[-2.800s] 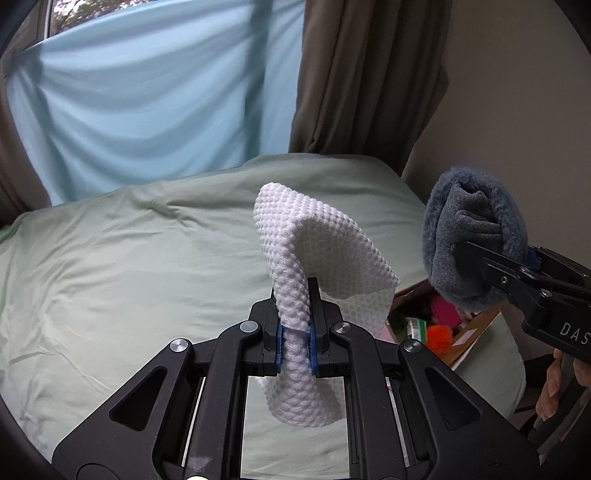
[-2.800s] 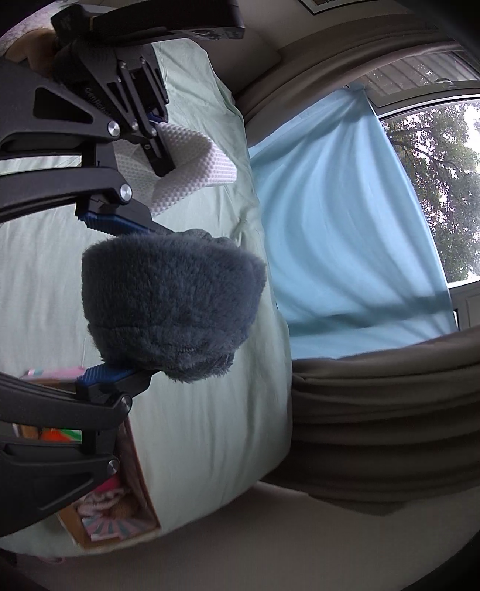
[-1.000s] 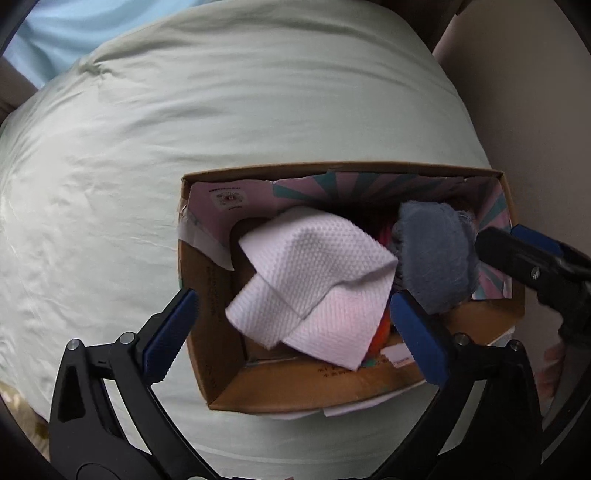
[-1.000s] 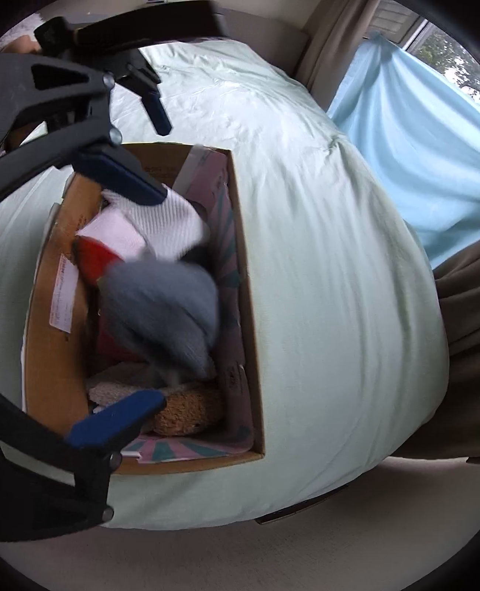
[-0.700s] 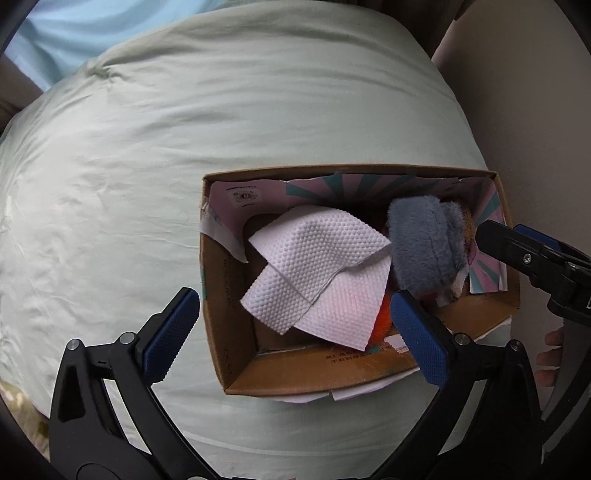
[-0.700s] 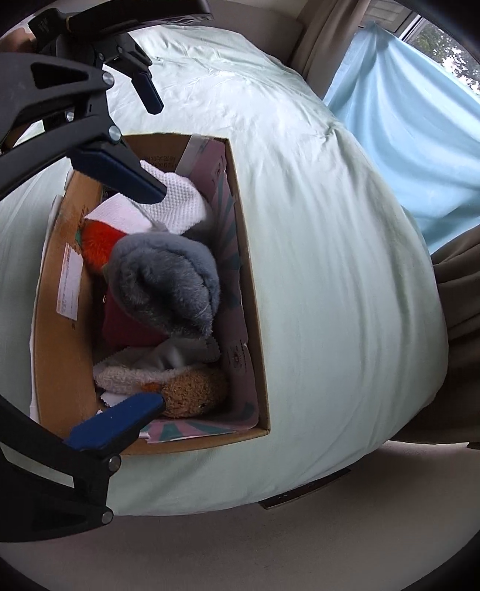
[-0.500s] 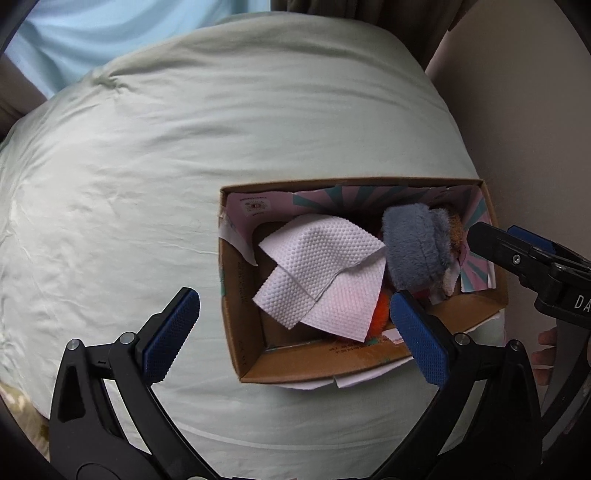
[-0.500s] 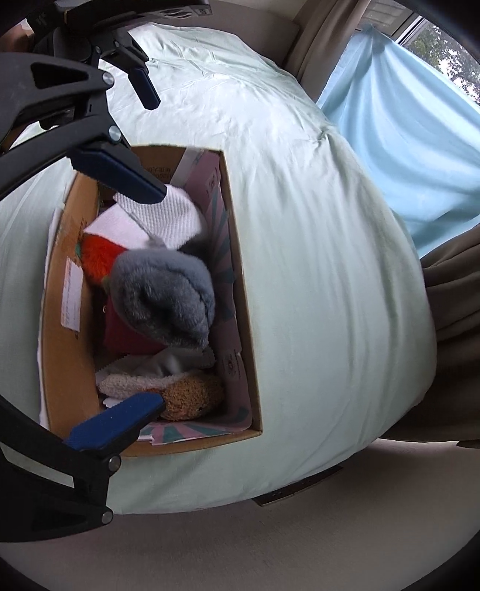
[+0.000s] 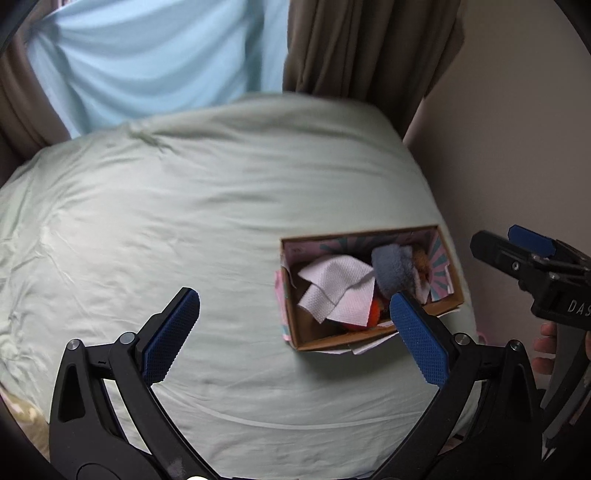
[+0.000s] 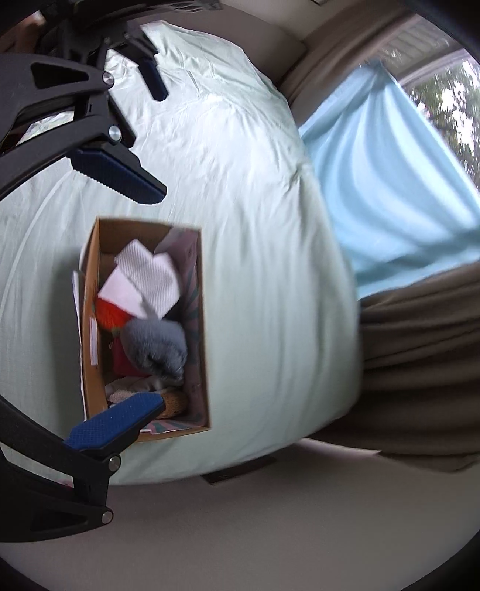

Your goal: Organize soft objects

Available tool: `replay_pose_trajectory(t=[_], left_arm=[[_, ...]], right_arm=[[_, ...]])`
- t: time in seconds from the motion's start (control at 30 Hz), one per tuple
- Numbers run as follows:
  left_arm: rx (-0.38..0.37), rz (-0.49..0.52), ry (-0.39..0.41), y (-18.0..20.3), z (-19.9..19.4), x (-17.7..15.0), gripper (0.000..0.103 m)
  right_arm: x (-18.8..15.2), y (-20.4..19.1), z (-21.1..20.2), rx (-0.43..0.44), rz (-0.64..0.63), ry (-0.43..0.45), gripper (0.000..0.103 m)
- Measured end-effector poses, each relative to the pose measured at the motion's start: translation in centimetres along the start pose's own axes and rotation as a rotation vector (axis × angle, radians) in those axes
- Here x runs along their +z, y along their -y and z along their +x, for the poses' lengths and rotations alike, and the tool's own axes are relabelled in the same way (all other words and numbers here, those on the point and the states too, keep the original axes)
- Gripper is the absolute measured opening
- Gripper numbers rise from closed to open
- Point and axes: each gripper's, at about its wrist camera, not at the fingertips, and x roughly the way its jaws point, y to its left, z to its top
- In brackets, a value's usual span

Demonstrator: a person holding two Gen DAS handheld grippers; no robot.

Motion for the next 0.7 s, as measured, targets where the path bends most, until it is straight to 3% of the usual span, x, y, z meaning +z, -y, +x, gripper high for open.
replay_pose_trajectory(t=[0.4,0.7], left_arm=[[0.034,-0.049,0.296,-8.8,-15.9,-1.3,0.103],[0.08,-0.023,0.437,-11.8,-22.7,-4.0,0.103]], right_arm=[[-1.7,-11.2,-11.6,-0.054,-0.066,0.24,0.102],[-3.1,-16.6,-15.8,-0.105,-0.11,0.357,0.102]])
